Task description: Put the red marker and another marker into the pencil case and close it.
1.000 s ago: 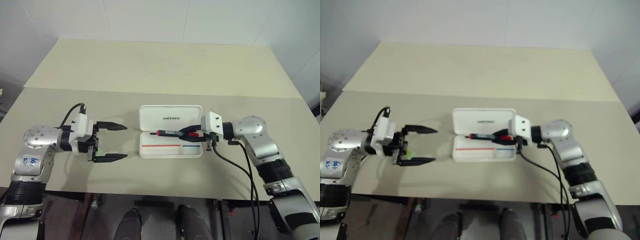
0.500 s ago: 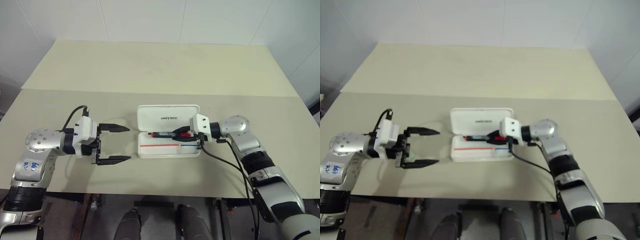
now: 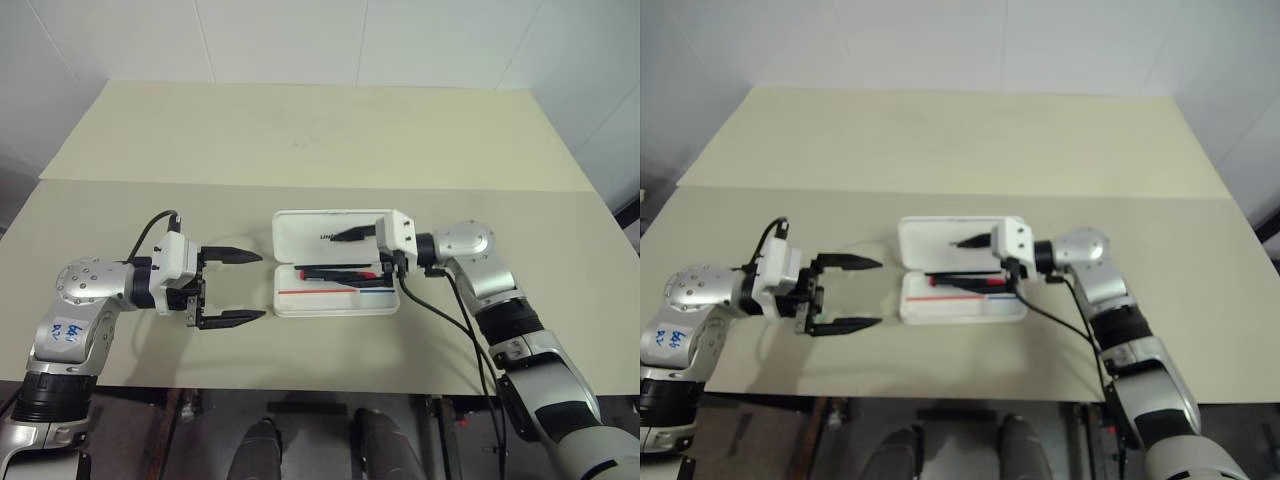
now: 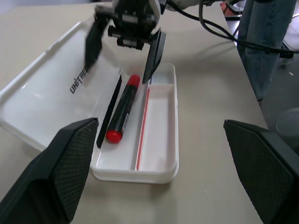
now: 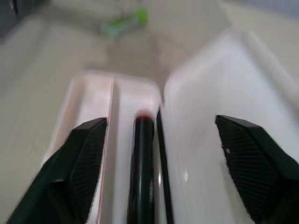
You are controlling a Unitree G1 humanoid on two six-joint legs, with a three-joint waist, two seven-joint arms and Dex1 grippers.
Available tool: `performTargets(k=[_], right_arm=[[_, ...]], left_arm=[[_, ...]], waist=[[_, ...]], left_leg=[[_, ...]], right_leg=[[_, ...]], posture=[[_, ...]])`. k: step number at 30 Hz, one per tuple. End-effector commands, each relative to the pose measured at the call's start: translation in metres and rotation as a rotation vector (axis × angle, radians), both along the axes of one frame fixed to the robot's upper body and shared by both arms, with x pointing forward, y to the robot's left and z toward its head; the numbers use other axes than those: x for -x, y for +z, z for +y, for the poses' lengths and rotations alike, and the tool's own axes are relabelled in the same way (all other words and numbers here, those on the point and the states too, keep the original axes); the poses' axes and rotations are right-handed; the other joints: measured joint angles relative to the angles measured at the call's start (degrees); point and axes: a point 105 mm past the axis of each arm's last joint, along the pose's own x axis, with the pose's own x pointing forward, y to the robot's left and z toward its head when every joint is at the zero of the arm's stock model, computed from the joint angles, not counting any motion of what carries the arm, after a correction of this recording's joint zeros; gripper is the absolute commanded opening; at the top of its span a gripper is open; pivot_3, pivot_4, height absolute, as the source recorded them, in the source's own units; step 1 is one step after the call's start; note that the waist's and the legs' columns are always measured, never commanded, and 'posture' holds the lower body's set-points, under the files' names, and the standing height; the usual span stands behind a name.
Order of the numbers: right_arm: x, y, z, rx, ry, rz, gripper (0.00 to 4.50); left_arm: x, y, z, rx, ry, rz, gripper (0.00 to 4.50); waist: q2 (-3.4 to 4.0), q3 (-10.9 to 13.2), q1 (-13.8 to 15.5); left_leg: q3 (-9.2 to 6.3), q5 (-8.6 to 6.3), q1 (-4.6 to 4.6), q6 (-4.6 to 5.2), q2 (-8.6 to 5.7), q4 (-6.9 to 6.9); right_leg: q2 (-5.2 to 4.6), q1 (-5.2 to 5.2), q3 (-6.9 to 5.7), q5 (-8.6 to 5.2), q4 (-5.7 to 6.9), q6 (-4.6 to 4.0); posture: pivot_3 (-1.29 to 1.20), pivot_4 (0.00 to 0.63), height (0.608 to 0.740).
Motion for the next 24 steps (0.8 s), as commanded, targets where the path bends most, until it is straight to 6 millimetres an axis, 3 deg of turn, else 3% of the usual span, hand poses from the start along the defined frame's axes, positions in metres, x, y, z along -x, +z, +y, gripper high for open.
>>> performTargets(k=[1, 7, 10, 14, 18, 24], right_arm=[[0.02, 0.032, 0.002, -0.087, 0.054, -0.007, 4.47], [0.054, 0.049, -0.001, -0.132, 0.101, 0.035, 4.47], [0.072, 0.052, -0.02, -0.118, 0.082, 0.037, 4.47], [0.065, 0.052, -0.048, -0.11, -0.045, 0.046, 4.47], [0.06, 0.049, -0.067, -0.1, -0.123, 0.066, 4.47], [0.058, 0.046, -0.07, -0.082, -0.126, 0.079, 4.47]], left_arm=[[0.005, 0.01, -0.001, 0.014, 0.005, -0.038, 4.5], [0.012, 0.009, 0.002, 0.069, 0.104, -0.016, 4.5], [0.015, 0.006, 0.009, 0.124, 0.298, -0.016, 4.5], [0.008, 0.007, 0.025, 0.226, 0.628, -0.06, 4.5], [0.006, 0.002, 0.055, 0.296, 1.037, -0.106, 4.5], [0.018, -0.017, 0.073, 0.38, 1.419, -0.02, 4.5]], waist=[[0.0, 0.0, 0.1], [0.0, 0.0, 0.4], [0.0, 0.0, 0.7], [-0.02, 0.0, 0.8], [-0.07, 0.0, 0.8], [-0.1, 0.0, 0.8]], left_leg=[[-0.01, 0.0, 0.0, 0.0, 0.0, 0.0], [-0.02, -0.02, -0.03, -0.01, 0.0, -0.01], [-0.02, -0.07, -0.08, -0.03, 0.0, -0.02], [-0.02, -0.1, -0.09, -0.04, 0.0, 0.03], [-0.02, -0.09, 0.0, -0.04, 0.0, 0.09], [0.01, -0.04, 0.01, -0.02, -0.01, 0.16]], right_leg=[[0.0, -0.01, 0.0, -0.03, 0.04, -0.02], [-0.01, -0.04, 0.0, -0.09, 0.04, -0.04], [-0.03, -0.1, 0.0, -0.14, 0.02, -0.03], [-0.02, -0.09, 0.0, -0.15, -0.01, -0.03], [-0.03, 0.05, 0.0, -0.15, -0.12, -0.03], [-0.02, 0.13, 0.01, -0.12, -0.26, -0.14]], posture=[[0.0, 0.15, 0.74], [0.0, 0.15, 0.74], [0.0, 0.15, 0.74], [0.0, 0.15, 0.74], [0.0, 0.15, 0.74], [0.0, 0.15, 0.74]])
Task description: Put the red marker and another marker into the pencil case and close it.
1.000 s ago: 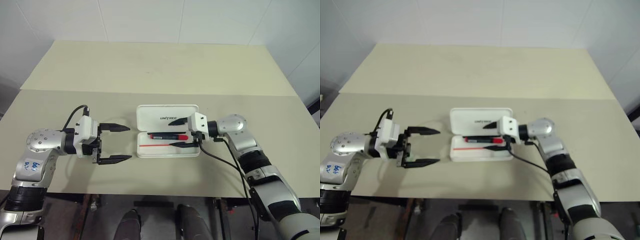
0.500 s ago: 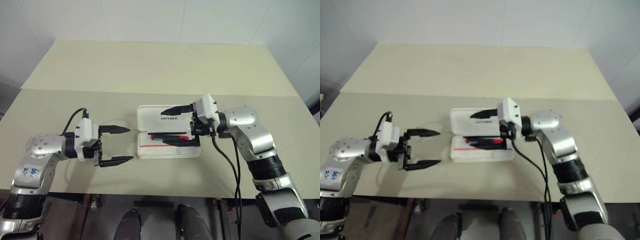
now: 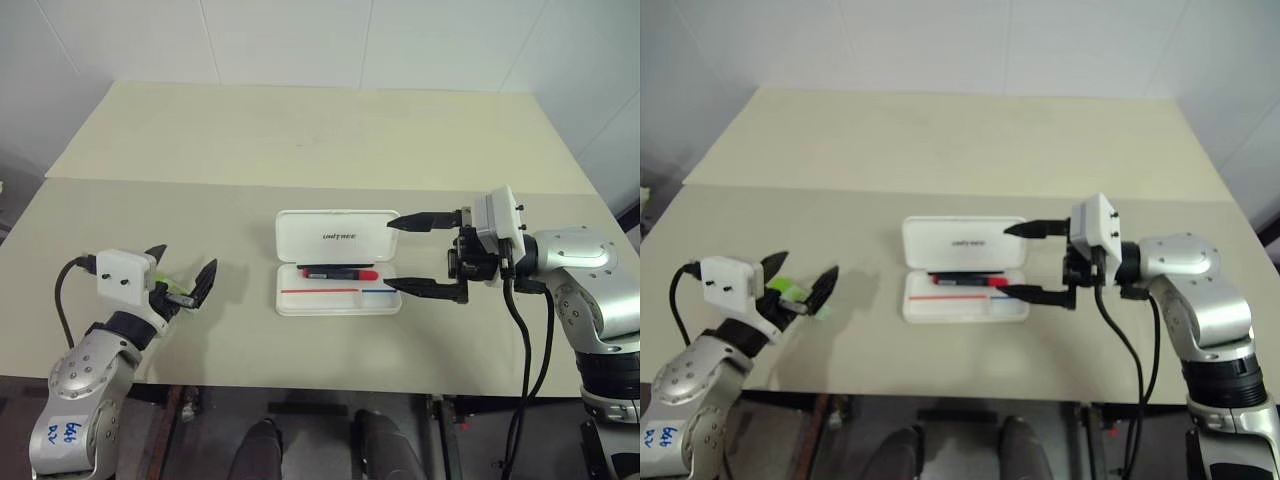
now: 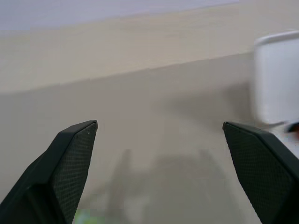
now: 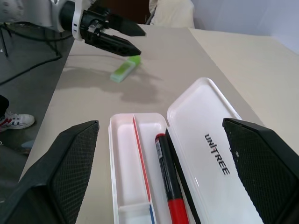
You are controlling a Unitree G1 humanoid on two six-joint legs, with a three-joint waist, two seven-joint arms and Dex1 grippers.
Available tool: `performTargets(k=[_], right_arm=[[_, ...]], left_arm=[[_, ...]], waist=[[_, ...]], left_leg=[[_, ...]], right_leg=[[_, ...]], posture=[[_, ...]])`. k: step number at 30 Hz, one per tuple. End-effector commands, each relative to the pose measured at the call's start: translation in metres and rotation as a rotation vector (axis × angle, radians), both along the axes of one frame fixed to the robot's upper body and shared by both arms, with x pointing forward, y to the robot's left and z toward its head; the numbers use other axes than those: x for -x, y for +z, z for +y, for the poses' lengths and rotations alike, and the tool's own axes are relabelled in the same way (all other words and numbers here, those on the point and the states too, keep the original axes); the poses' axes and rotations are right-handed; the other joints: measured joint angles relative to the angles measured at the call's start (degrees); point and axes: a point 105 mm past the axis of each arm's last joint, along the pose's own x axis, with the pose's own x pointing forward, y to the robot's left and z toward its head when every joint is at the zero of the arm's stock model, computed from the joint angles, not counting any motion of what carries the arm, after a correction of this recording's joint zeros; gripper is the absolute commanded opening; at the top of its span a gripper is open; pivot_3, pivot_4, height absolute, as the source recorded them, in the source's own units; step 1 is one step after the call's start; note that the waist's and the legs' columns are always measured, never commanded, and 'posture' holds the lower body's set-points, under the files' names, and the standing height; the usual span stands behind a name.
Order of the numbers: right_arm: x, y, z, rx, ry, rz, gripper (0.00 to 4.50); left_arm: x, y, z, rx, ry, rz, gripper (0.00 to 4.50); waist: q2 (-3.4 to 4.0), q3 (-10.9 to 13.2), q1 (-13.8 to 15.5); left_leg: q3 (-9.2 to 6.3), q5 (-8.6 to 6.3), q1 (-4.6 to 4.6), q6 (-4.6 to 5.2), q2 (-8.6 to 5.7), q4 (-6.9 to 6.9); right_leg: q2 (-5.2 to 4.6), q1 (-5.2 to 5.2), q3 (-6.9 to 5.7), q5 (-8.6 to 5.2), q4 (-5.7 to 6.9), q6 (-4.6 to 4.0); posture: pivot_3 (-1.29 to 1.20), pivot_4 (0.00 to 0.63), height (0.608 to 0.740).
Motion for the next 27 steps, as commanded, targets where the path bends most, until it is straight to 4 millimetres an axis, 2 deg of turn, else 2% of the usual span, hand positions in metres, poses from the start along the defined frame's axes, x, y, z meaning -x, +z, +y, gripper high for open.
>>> performTargets(k=[1, 3, 11, 17, 27], right_arm=[[0.002, 0.008, -0.001, 0.001, 0.018, -0.028, 4.47], [0.003, 0.01, 0.002, 0.001, 0.034, -0.027, 4.47], [0.003, 0.02, 0.005, 0.023, 0.076, -0.036, 4.47], [0.003, 0.025, 0.008, 0.03, 0.098, -0.047, 4.47], [0.002, 0.032, 0.013, 0.003, 0.106, -0.074, 4.47]], left_arm=[[0.013, -0.004, 0.006, 0.049, 0.218, 0.032, 4.5], [0.016, -0.013, 0.0, 0.095, 0.266, 0.08, 4.5], [0.014, -0.027, 0.004, 0.176, 0.414, 0.205, 4.5], [0.009, -0.039, 0.0, 0.224, 0.441, 0.307, 4.5], [0.009, -0.052, 0.006, 0.262, 0.477, 0.437, 4.5]], waist=[[0.0, 0.0, 0.1], [-0.02, 0.0, 0.1], [-0.07, 0.0, 0.1], [-0.08, 0.0, 0.1], [-0.08, 0.0, 0.0]], left_leg=[[0.0, 0.0, 0.0, 0.0, -0.01, 0.02], [-0.01, 0.0, -0.03, 0.0, -0.01, 0.04], [-0.01, 0.01, -0.05, 0.02, -0.02, 0.14], [0.0, 0.0, -0.06, 0.02, -0.03, 0.17], [-0.01, 0.0, -0.07, 0.01, -0.03, 0.16]], right_leg=[[-0.01, 0.07, 0.0, 0.01, -0.1, -0.02], [0.0, 0.11, 0.0, 0.03, -0.21, -0.04], [0.0, 0.19, 0.0, -0.15, -0.4, -0.58], [0.01, 0.19, 0.0, -0.14, -0.42, -0.59], [0.01, 0.19, 0.0, -0.12, -0.42, -0.56]], posture=[[0.0, 0.15, 0.74], [0.0, 0.15, 0.74], [0.0, 0.15, 0.74], [0.0, 0.15, 0.74], [0.0, 0.15, 0.74]])
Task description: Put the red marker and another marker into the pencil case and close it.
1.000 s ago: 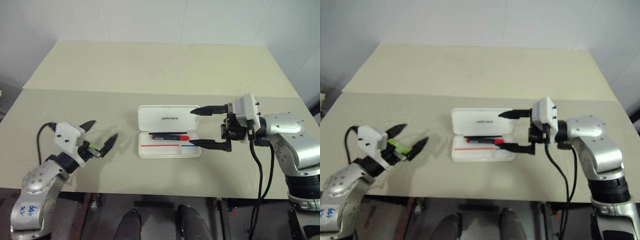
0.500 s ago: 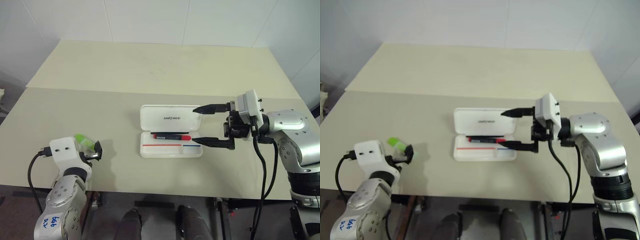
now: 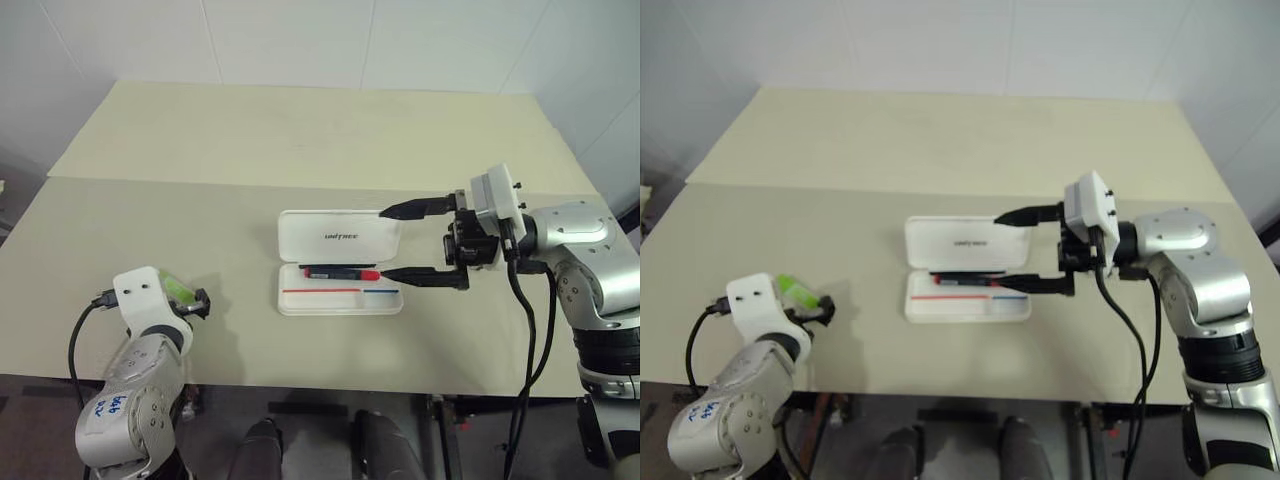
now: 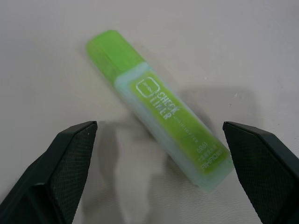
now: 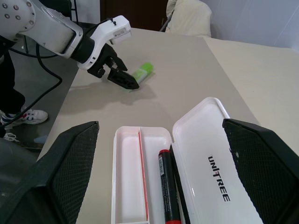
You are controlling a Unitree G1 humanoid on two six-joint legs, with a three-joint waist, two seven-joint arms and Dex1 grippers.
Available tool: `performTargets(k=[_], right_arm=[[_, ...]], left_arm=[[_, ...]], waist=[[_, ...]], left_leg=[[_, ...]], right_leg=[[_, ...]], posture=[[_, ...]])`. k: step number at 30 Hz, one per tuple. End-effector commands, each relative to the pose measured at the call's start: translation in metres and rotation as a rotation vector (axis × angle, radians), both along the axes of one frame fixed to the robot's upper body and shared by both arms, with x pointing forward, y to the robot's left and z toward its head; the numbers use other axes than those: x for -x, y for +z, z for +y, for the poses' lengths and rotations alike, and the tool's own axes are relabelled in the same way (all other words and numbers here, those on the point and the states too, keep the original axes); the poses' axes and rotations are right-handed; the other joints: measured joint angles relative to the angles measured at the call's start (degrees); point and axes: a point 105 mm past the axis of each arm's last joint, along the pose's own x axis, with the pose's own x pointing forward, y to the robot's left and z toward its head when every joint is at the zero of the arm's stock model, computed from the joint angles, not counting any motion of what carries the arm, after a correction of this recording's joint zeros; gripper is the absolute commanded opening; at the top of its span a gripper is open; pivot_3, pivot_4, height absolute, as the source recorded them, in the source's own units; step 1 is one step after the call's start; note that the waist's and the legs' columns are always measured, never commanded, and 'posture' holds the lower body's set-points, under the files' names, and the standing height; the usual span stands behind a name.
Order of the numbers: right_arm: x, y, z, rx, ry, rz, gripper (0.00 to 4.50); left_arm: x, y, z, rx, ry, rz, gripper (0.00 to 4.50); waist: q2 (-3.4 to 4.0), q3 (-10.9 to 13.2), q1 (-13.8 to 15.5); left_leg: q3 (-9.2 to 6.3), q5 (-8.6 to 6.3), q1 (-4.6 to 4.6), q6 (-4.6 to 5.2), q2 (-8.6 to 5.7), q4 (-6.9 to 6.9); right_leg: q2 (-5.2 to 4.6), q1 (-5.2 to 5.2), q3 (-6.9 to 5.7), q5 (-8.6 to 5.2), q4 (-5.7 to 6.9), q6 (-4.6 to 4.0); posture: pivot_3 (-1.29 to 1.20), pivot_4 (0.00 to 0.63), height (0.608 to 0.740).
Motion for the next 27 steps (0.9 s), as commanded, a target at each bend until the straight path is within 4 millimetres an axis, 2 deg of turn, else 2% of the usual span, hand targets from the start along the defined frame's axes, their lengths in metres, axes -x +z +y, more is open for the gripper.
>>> performTargets(k=[1, 3, 6, 9, 14, 15, 20, 23, 27], right_arm=[[0.004, 0.013, 0.003, -0.032, 0.019, -0.056, 4.47], [0.004, 0.014, 0.004, -0.037, 0.02, -0.059, 4.47], [0.005, 0.014, 0.005, -0.044, 0.02, -0.063, 4.5], [0.006, 0.015, 0.005, -0.055, 0.021, -0.069, 4.5], [0.005, 0.014, 0.006, -0.064, 0.017, -0.074, 4.5], [0.005, 0.015, 0.006, -0.065, 0.016, -0.075, 4.5], [0.004, 0.015, 0.006, -0.07, 0.014, -0.079, 4.5], [0.004, 0.014, 0.006, -0.071, 0.012, -0.079, 4.5], [0.003, 0.011, 0.004, -0.068, -0.003, -0.081, 4.5]], left_arm=[[0.006, -0.004, 0.01, -0.012, 0.042, 0.044, 4.5], [0.003, -0.003, 0.011, -0.004, 0.026, 0.033, 4.5], [0.002, 0.0, 0.011, 0.002, 0.016, 0.023, 3.92], [0.001, 0.0, 0.012, -0.005, -0.003, 0.04, 2.99], [-0.001, 0.003, 0.014, -0.01, -0.011, 0.042, 1.18], [-0.001, 0.003, 0.015, -0.011, -0.01, 0.042, 1.0], [-0.002, 0.004, 0.019, -0.015, 0.014, 0.052, 1.0], [-0.008, 0.015, 0.02, -0.059, 0.008, -0.021, 1.0], [-0.025, 0.055, 0.01, -0.048, -0.09, -0.27, 1.0]], waist=[[0.0, 0.0, 0.0], [0.0, 0.0, -0.1], [0.0, 0.0, 0.0], [0.0, 0.0, -0.1], [0.0, 0.0, -0.1], [0.0, 0.0, 0.0], [0.0, 0.0, -0.1], [0.0, 0.0, -0.1], [-0.02, 0.0, 0.0]], left_leg=[[0.0, 0.0, 0.0, 0.0, 0.0, 0.0], [0.01, 0.0, 0.0, 0.0, 0.0, 0.0], [0.0, -0.01, 0.0, -0.01, 0.0, -0.01], [0.01, -0.01, 0.0, -0.01, 0.0, 0.0], [0.01, -0.01, 0.01, -0.02, 0.0, -0.01], [0.0, -0.01, 0.01, -0.02, 0.0, -0.01], [0.0, 0.01, 0.02, -0.03, 0.0, 0.0], [0.0, 0.04, 0.03, -0.05, 0.0, 0.0], [0.0, 0.05, 0.0, -0.06, 0.0, 0.0]], right_leg=[[0.0, 0.0, 0.0, 0.0, 0.0, 0.0], [0.0, 0.0, 0.0, 0.0, 0.0, 0.0], [0.0, 0.0, 0.0, 0.0, -0.01, 0.0], [0.0, 0.0, 0.0, 0.0, -0.01, -0.01], [0.0, 0.0, 0.0, 0.0, -0.01, 0.0], [0.0, -0.01, 0.0, 0.0, -0.01, 0.0], [0.0, 0.0, 0.0, 0.0, 0.0, -0.02], [0.0, 0.0, 0.0, 0.03, 0.0, -0.05], [0.0, -0.01, 0.0, 0.04, -0.03, -0.06]], posture=[[0.0, 0.15, 0.74], [0.0, 0.15, 0.74], [0.0, 0.15, 0.74], [0.0, 0.15, 0.74], [0.0, 0.15, 0.74], [0.0, 0.15, 0.74], [0.0, 0.15, 0.74], [0.0, 0.15, 0.74], [0.0, 0.15, 0.74]])
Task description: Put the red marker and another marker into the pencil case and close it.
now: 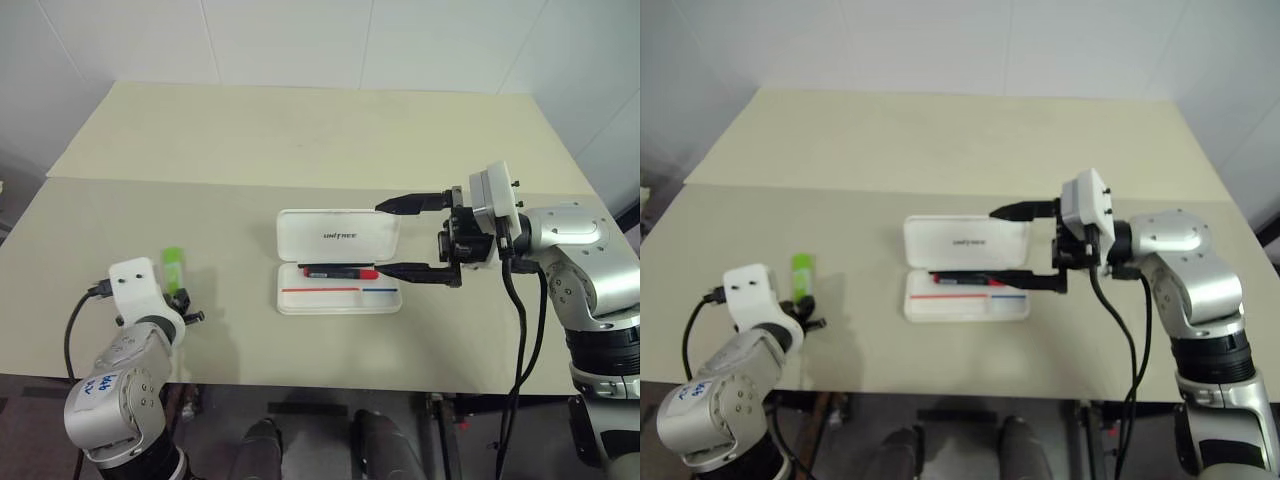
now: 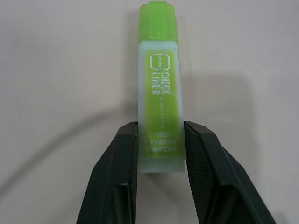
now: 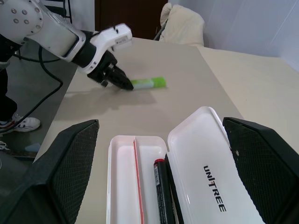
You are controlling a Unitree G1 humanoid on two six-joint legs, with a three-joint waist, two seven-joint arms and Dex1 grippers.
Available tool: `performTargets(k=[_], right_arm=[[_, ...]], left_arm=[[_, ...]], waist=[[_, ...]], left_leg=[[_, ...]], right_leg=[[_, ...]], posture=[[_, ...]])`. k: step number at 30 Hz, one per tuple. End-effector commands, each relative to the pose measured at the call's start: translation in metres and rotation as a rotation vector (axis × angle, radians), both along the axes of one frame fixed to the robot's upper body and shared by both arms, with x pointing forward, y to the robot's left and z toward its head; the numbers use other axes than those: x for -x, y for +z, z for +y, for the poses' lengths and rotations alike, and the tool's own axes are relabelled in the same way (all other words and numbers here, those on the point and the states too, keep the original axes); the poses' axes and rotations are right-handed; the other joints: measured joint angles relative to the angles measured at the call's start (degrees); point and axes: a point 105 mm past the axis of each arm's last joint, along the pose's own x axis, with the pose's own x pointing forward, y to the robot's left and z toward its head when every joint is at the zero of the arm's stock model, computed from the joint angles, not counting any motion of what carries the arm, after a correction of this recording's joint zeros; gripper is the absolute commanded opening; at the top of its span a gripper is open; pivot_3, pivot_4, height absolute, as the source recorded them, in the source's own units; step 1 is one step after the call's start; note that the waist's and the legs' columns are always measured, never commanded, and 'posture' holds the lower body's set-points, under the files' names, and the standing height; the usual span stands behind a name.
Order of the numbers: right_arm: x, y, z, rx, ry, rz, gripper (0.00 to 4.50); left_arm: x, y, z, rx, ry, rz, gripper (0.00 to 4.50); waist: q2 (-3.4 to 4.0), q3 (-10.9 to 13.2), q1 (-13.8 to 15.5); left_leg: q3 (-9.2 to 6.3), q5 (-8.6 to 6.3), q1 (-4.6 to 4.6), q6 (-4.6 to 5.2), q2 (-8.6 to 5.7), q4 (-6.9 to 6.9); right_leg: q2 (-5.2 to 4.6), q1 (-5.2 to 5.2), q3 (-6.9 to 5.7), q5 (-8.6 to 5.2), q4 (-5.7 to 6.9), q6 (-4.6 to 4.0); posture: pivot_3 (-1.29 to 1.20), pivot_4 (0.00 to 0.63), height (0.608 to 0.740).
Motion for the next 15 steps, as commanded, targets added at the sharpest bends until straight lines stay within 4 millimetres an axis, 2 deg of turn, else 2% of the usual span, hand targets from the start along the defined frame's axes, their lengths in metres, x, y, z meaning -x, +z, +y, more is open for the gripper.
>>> performTargets(k=[1, 5, 9, 10, 12, 15], right_arm=[[0.003, 0.01, -0.002, -0.019, -0.003, -0.063, 4.5], [0.002, 0.006, -0.007, -0.017, -0.026, -0.059, 4.5], [0.002, 0.005, -0.014, -0.013, -0.061, -0.063, 4.5], [0.003, 0.005, -0.016, -0.014, -0.07, -0.064, 4.5], [0.005, 0.007, -0.023, -0.012, -0.098, -0.067, 4.5], [0.008, 0.008, -0.031, -0.003, -0.129, -0.072, 4.5]], left_arm=[[-0.012, 0.045, -0.01, -0.045, -0.115, -0.252, 1.0], [-0.012, 0.06, -0.035, -0.244, -0.367, -0.347, 1.0], [-0.006, 0.065, -0.052, -0.321, -0.559, -0.452, 1.0], [-0.005, 0.071, -0.059, -0.331, -0.623, -0.51, 1.0], [0.004, 0.088, -0.085, -0.361, -0.873, -0.656, 1.0], [0.015, 0.092, -0.099, -0.381, -1.074, -0.717, 1.0]], waist=[[0.0, 0.0, 0.1], [0.0, 0.0, 0.1], [0.0, 0.0, 0.1], [0.04, 0.0, 0.1], [0.04, 0.0, 0.2], [0.04, 0.0, 0.3]], left_leg=[[0.0, 0.0, -0.01, 0.0, 0.0, 0.0], [0.01, -0.06, -0.05, -0.01, 0.0, -0.02], [0.03, -0.2, -0.06, -0.01, 0.02, -0.12], [0.03, -0.2, -0.07, -0.01, 0.02, -0.17], [0.02, -0.2, -0.07, -0.01, 0.03, -0.23], [0.07, -0.2, -0.12, 0.0, 0.02, -0.22]], right_leg=[[0.0, 0.0, 0.0, 0.0, -0.01, 0.0], [-0.01, 0.0, 0.0, 0.01, -0.08, 0.03], [-0.01, -0.05, 0.0, 0.01, -0.07, 0.11], [-0.01, -0.1, 0.0, 0.03, -0.06, 0.18], [0.0, -0.15, -0.01, -0.01, -0.04, 0.13], [-0.02, -0.12, -0.01, -0.08, -0.15, 0.0]], posture=[[0.0, 0.15, 0.74], [0.0, 0.15, 0.74], [0.0, 0.15, 0.74], [0.0, 0.15, 0.74], [0.0, 0.15, 0.74], [0.0, 0.15, 0.74]])
